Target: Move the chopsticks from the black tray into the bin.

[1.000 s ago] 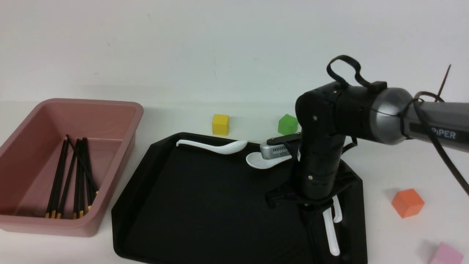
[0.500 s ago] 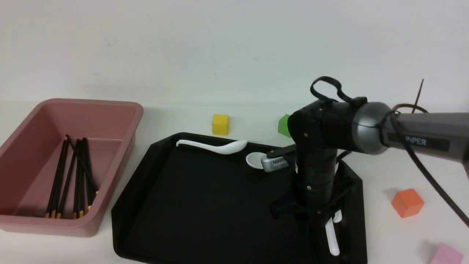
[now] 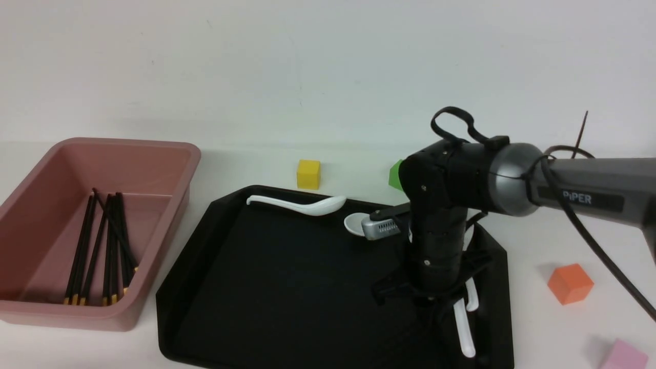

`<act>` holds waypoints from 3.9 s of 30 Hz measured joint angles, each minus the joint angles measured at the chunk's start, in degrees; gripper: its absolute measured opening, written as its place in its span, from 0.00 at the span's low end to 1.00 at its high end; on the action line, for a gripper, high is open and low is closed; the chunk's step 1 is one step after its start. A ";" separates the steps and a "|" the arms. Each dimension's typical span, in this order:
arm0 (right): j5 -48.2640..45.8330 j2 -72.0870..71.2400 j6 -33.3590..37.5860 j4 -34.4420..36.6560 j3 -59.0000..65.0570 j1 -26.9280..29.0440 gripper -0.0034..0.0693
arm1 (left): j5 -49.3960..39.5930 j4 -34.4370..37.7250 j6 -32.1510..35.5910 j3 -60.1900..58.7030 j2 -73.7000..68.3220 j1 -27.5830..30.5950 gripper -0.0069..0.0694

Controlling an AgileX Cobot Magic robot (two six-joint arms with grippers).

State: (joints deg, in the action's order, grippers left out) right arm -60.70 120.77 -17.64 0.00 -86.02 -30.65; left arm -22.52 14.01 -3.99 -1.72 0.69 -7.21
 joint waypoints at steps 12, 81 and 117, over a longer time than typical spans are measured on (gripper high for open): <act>-5.41 -3.63 0.50 2.01 -2.47 0.00 0.19 | 0.00 0.00 0.00 0.00 0.00 0.00 0.40; -11.56 -23.24 22.90 9.32 -41.88 -7.35 0.04 | 0.00 0.02 0.00 0.00 0.00 0.00 0.40; 47.49 -92.58 12.69 -3.75 60.75 -7.31 0.06 | 0.00 0.07 0.00 0.00 0.00 0.00 0.40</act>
State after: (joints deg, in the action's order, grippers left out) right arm -13.21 28.19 -4.94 -3.75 -25.27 -37.96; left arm -22.52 14.08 -3.99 -1.72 0.69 -7.21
